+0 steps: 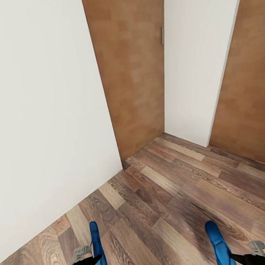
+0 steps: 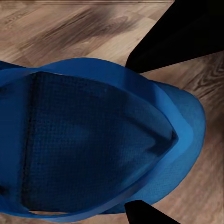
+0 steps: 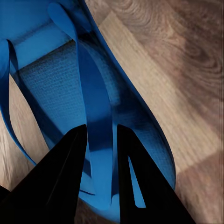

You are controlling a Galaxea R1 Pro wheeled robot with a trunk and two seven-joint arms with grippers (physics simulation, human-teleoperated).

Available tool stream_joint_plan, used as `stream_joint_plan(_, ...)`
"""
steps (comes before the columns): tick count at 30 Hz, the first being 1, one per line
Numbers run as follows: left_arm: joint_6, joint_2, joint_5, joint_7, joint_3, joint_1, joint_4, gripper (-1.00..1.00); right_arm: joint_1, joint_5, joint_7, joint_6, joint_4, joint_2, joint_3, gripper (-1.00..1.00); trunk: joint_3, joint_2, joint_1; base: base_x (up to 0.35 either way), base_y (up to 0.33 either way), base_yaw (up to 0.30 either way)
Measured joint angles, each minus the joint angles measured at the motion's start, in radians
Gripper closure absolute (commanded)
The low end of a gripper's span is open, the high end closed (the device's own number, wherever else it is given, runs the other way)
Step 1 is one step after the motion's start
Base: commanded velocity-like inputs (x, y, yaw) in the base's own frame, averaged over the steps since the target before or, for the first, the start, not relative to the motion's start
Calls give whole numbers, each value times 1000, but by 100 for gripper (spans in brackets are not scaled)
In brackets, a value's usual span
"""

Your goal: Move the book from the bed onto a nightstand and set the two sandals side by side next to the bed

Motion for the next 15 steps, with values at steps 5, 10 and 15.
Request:
stream_joint_plan(5, -1, -13, 0, 0, -1, -1, 1, 100, 0, 1, -11, -1, 13, 0, 1, 100, 19, 1, -2, 0, 0, 0)
stream_joint_plan(10, -2, -32, -2, 0, -2, 0, 25, 100, 0, 0, -12, -1, 54, 1, 0, 100, 39, 2, -4, 0, 0, 0)
stream_joint_plan(15, -3, -43, -3, -2, -3, 0, 52, 100, 0, 0, -13, -1, 63, 2, 0, 100, 58, 4, -7, 0, 0, 0)
